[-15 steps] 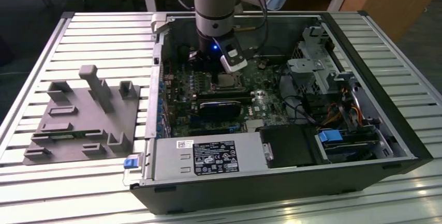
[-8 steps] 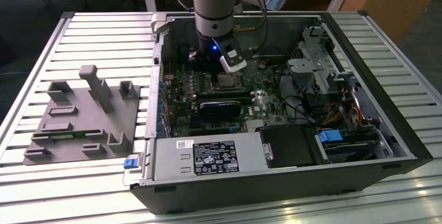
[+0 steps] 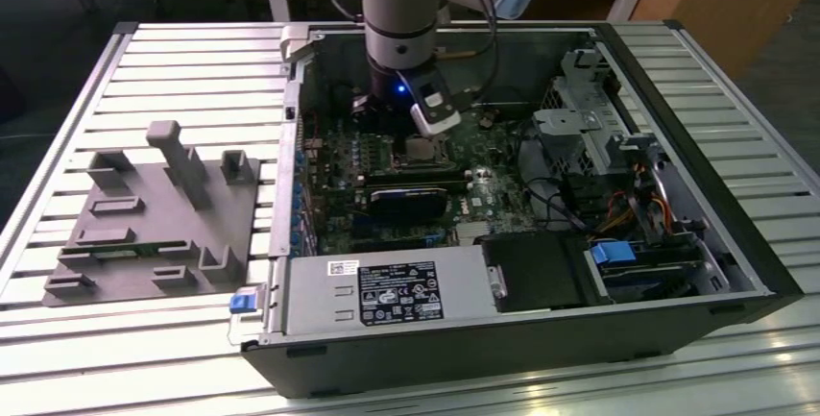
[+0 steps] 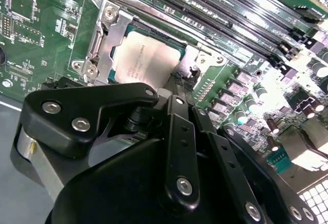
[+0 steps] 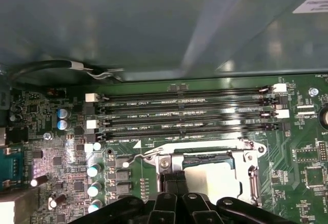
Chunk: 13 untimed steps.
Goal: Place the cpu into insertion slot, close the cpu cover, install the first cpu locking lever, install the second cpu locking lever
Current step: 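Close the cpu cover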
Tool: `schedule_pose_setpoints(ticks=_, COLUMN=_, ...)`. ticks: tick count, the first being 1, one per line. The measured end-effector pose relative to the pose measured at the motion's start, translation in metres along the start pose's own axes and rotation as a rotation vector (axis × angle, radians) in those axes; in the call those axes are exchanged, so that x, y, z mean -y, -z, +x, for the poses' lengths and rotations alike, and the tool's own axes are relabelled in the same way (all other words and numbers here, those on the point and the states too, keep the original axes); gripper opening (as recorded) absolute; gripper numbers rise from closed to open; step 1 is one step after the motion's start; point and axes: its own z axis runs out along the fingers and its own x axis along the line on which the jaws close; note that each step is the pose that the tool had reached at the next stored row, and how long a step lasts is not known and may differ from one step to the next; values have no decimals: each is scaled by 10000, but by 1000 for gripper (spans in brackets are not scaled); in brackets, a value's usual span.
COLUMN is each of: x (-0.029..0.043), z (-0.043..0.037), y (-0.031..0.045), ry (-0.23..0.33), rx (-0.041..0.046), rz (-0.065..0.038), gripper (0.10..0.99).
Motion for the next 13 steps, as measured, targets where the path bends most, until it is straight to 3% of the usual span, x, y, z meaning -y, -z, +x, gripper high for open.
schedule_pose_setpoints(ticks=13, x=-11, z=-58, y=55, ry=5, rx=-18, rz=-2, gripper=102)
